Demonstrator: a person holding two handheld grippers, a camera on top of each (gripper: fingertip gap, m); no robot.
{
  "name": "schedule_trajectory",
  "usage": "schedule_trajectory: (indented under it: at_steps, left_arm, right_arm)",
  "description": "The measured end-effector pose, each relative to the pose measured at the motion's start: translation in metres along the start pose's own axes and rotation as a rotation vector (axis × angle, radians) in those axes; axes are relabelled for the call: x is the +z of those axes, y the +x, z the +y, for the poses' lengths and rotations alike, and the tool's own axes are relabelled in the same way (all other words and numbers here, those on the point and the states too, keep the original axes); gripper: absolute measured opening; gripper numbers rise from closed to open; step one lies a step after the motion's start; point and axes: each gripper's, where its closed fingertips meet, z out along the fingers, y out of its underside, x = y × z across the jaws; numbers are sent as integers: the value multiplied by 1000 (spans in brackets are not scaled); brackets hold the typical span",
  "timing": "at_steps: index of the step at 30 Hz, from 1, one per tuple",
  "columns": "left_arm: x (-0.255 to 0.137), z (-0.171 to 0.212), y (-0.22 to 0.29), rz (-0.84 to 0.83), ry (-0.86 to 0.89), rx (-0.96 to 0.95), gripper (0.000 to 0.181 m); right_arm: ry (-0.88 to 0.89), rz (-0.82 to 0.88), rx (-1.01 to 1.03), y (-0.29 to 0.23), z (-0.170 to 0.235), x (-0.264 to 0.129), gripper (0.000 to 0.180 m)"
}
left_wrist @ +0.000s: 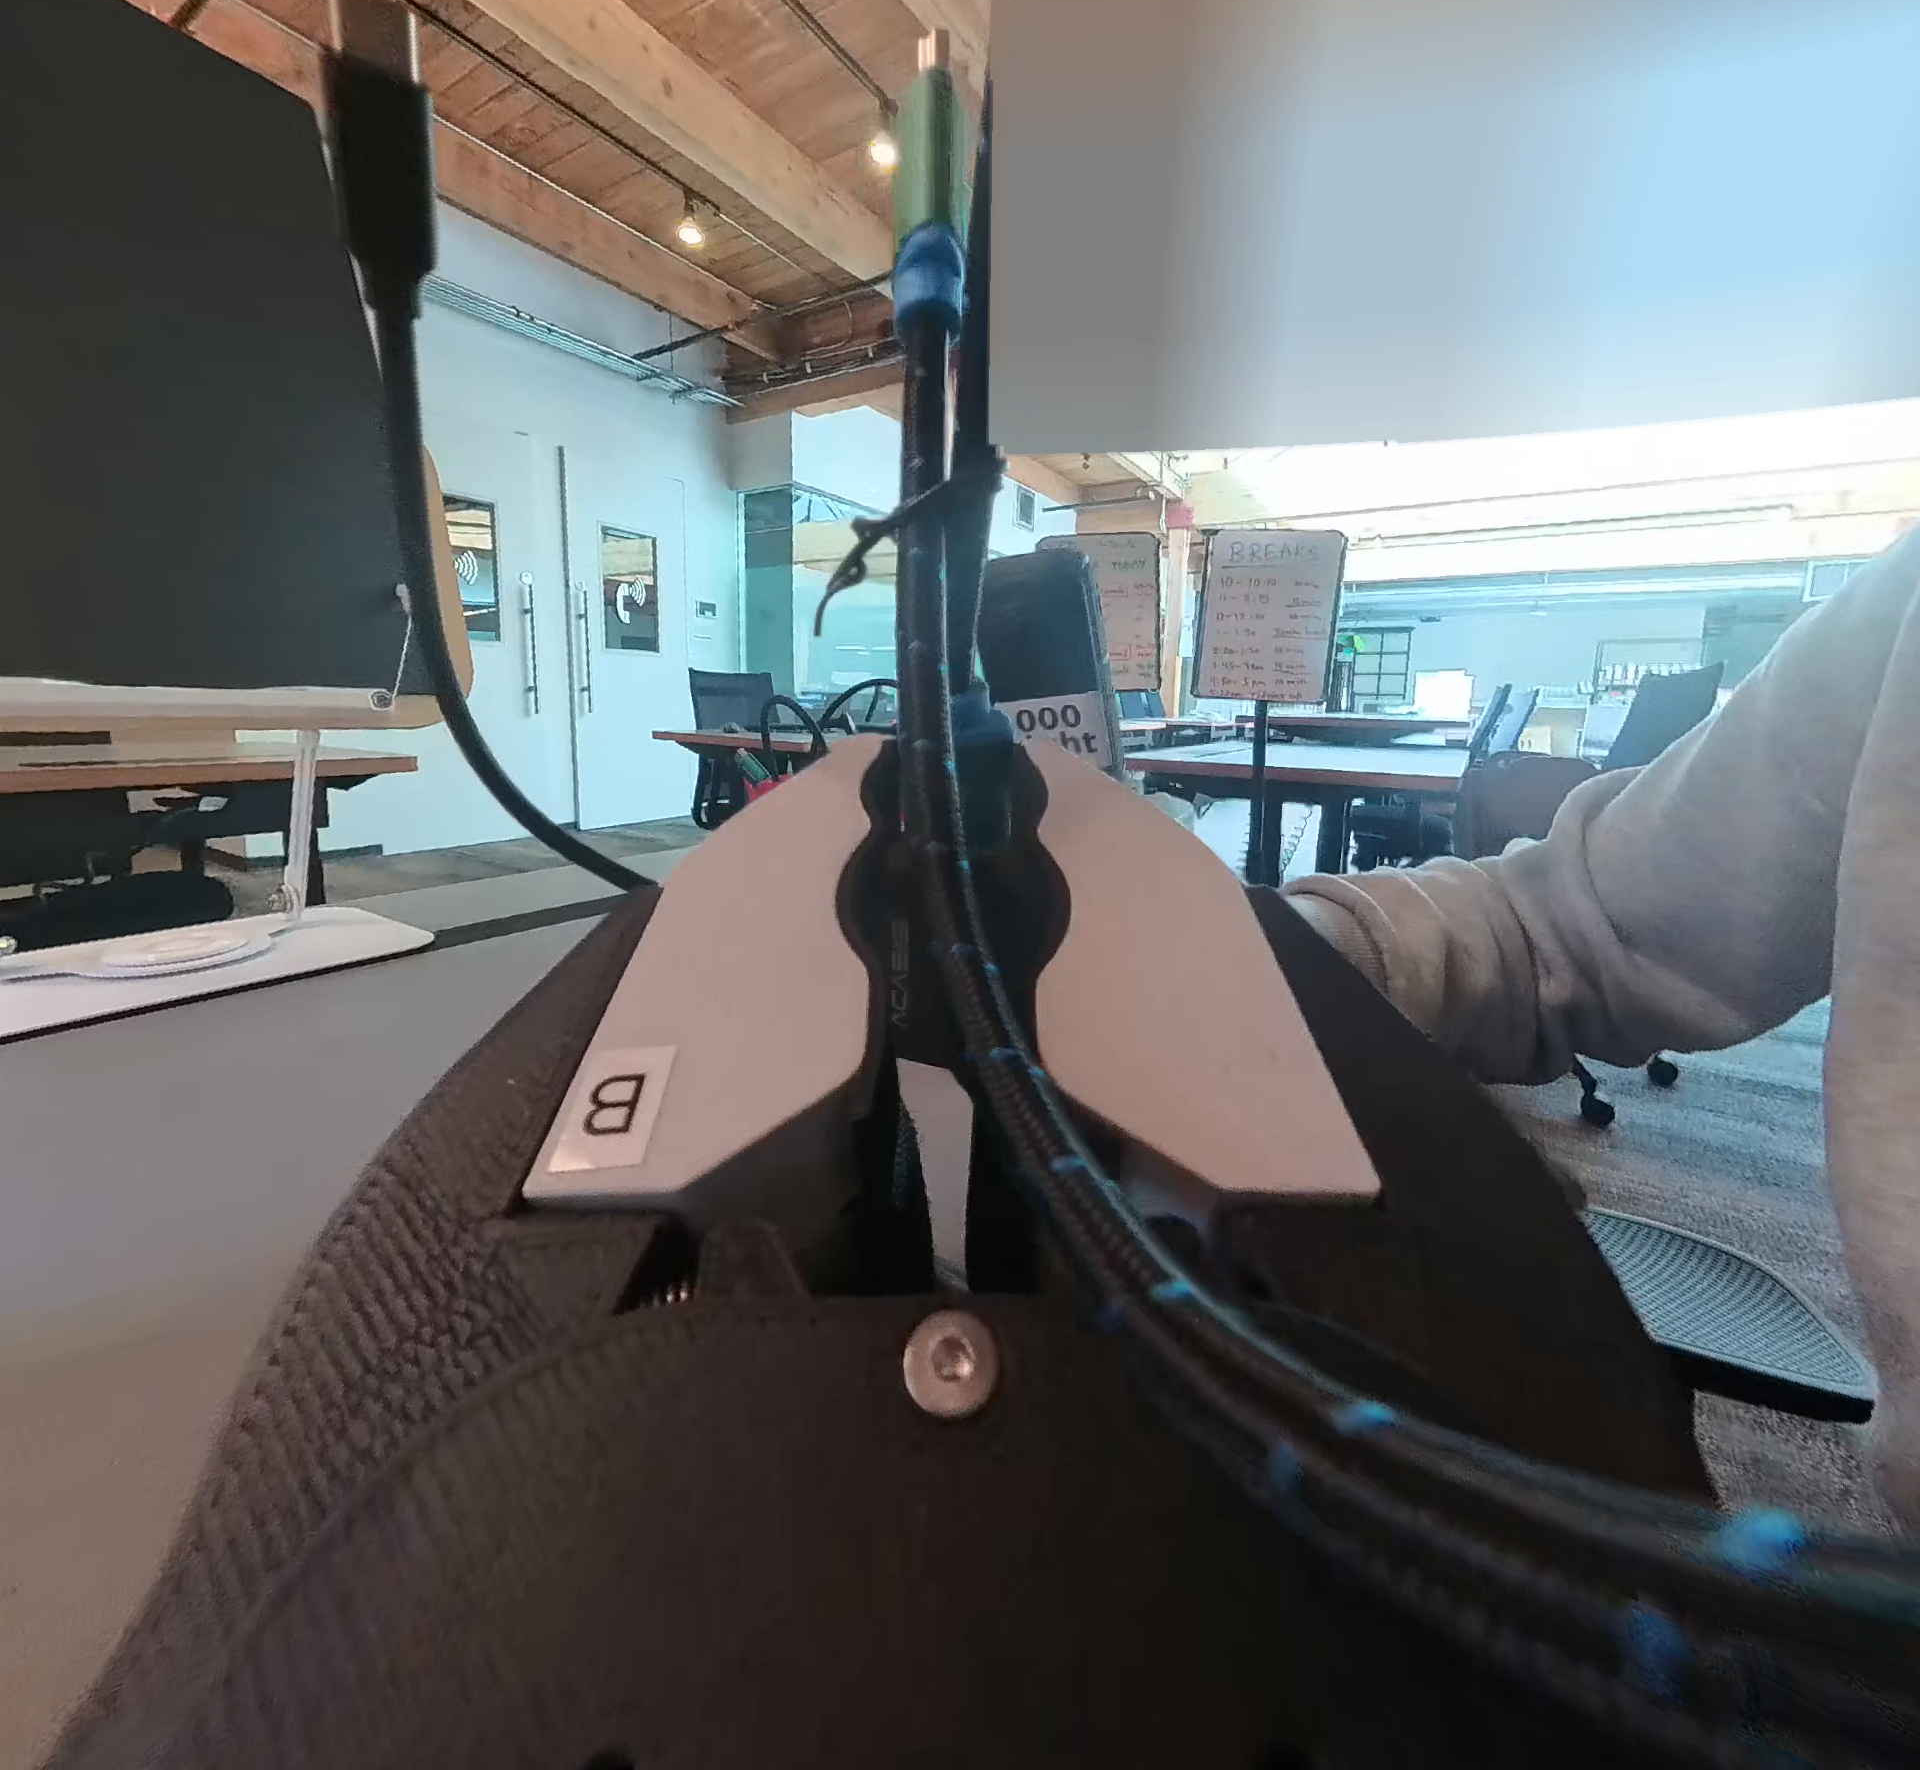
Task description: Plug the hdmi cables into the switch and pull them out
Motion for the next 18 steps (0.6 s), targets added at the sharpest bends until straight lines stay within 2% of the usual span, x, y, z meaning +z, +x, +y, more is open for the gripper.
schedule_trajectory:
  at_steps: [4, 18]
  left_arm:
    - [1, 3, 3, 38, -43, 60, 21]
    - [4, 1, 1, -29, 60, 32, 20]
  right_arm:
    - [4, -9, 0, -2, 0, 1, 72]
    - [69, 10, 55, -1, -10, -2, 72]
